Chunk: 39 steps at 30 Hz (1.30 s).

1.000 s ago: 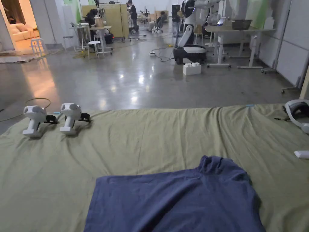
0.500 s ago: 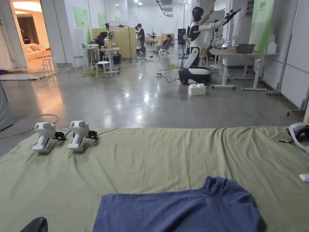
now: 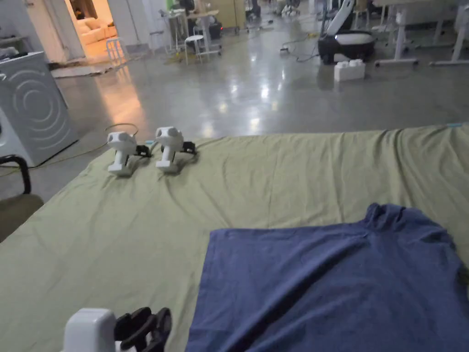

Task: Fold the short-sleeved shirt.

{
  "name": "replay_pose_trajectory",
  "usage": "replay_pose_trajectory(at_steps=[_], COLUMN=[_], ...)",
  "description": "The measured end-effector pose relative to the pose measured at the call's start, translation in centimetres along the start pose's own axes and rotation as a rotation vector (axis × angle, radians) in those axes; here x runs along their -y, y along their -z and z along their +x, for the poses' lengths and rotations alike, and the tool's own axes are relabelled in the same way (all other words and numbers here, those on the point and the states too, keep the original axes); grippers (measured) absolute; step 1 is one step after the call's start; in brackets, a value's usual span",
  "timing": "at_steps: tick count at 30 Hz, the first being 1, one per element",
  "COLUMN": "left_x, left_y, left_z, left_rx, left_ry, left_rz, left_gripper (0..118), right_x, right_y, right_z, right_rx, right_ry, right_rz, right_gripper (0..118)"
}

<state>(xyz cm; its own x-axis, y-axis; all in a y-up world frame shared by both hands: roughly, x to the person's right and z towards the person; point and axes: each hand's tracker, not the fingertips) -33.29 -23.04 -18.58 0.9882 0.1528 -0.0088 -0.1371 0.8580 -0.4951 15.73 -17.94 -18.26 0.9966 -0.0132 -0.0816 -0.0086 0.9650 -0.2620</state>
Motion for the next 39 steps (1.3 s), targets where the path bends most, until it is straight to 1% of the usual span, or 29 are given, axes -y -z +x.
replay_pose_trajectory(at_steps=[1,2,4,6,8,9,11,12,13,14,15,16,17,18,20,23,28,29,30,31,32,33,34,39], left_x=[1.1,1.9,3.9,5.6,6.9,7.4,8.0,8.2,8.3,8.4,8.4,8.7,8.8,8.9,9.0,8.8,9.2,9.2,9.4,9.3,9.3,9.3,9.2,9.2], left_y=[1.5,3.1,5.0,6.8,8.3,9.0,10.1,10.6,10.9,11.2,11.5,11.8,11.9,12.2,12.3,12.9,13.2,13.3,13.4,13.4,13.5,13.5,13.7,13.6], left_z=[-1.0,-2.2,-3.2,-3.7,-3.9,-4.0,-4.1,-4.1,-4.1,-4.4,-4.5,-4.4,-4.3,-4.1,-3.6,-3.4,-2.6,-2.4,-2.5,-2.6,-2.9,-3.1,-3.4,-3.6], left_rx=[0.011,0.036,-0.006,0.02,0.003,0.017,-0.002,-0.008,-0.008,-0.003,-0.001,-0.008,-0.02,-0.015,-0.027,-0.032,-0.05,-0.052,-0.052,-0.052,-0.05,-0.044,-0.039,-0.033], left_ry=[-0.018,-0.037,-0.054,-0.05,-0.037,-0.031,-0.028,-0.018,-0.007,-0.005,-0.013,-0.015,-0.01,0.001,0.026,0.054,0.146,0.148,0.141,0.138,0.13,0.115,0.096,0.081], left_rz=[-0.089,-0.188,-0.253,-0.347,-0.41,-0.436,-0.463,-0.486,-0.489,-0.513,-0.528,-0.522,-0.517,-0.563,-0.554,-0.581,-0.591,-0.592,-0.594,-0.596,-0.598,-0.601,-0.604,-0.604], left_gripper=[80,80,79,79,79,79,79,79,78,74,50,11,6,6,5,5,5,5,5,5,5,5,5,5], right_x=[0.7,1.2,2.1,3.0,3.6,3.8,4.0,4.1,4.0,3.9,3.9,4.0,4.1,4.2,4.5,5.2,7.4,8.0,8.5,9.1,9.9,10.7,11.7,15.5], right_y=[0.2,0.3,0.6,0.9,1.2,1.2,1.0,0.9,0.6,0.6,0.7,0.9,0.8,0.8,0.9,0.9,1.0,0.9,1.1,1.5,2.2,3.1,4.2,7.2], right_z=[0.4,0.5,0.8,1.1,1.2,1.2,1.1,0.9,0.5,0.1,-0.2,-0.4,-0.7,-0.7,-0.6,-0.2,2.0,2.7,3.2,3.7,4.5,5.2,6.0,8.7], right_rx=[-0.003,0.004,0.006,0.009,0.011,0.011,0.0,-0.008,-0.009,-0.002,0.007,0.013,0.013,0.012,0.004,0.023,0.055,0.054,0.059,0.06,0.051,0.042,0.049,0.077], right_ry=[0.004,0.007,0.02,0.029,0.036,0.037,0.037,0.027,-0.005,-0.046,-0.075,-0.09,-0.088,-0.083,-0.067,-0.063,-0.043,-0.04,-0.034,-0.023,-0.014,-0.001,0.014,0.128], right_rz=[-0.025,-0.041,-0.079,-0.109,-0.13,-0.132,-0.124,-0.109,-0.088,-0.085,-0.09,-0.092,-0.091,-0.091,-0.099,-0.126,-0.205,-0.22,-0.259,-0.299,-0.358,-0.431,-0.521,-0.701], right_gripper=[2,2,2,2,2,2,2,2,2,2,2,2,2,2,2,2,3,3,11,26,45,70,78,79])
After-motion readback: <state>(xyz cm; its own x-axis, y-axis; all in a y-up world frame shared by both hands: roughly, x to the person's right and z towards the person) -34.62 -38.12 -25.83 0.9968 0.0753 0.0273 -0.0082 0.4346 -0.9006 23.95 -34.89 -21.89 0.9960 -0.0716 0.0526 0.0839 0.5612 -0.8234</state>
